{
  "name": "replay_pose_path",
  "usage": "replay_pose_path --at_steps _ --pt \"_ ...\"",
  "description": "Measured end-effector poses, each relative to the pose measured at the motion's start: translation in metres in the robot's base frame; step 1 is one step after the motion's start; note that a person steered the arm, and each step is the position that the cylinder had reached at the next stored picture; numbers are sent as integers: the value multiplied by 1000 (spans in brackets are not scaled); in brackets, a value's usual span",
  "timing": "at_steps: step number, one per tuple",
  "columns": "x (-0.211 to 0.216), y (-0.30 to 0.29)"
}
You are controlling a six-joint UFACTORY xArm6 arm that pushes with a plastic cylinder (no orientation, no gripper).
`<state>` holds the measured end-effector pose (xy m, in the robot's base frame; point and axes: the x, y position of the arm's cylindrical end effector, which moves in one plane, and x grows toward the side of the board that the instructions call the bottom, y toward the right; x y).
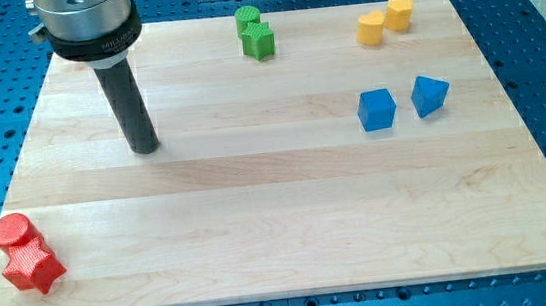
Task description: Move the yellow blocks towards the center of the board
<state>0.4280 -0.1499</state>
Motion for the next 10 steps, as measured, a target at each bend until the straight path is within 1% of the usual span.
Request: replay_pose_path --at_steps 2,3,4,5,6,7,8,9,10 --pt "0 0" --pt "-4 79" --pt "59 168" --pt "50 288" --pt "-5 378" --pt "-113 418" --pt "-179 419" --pt "-236 450" --pt "-214 411"
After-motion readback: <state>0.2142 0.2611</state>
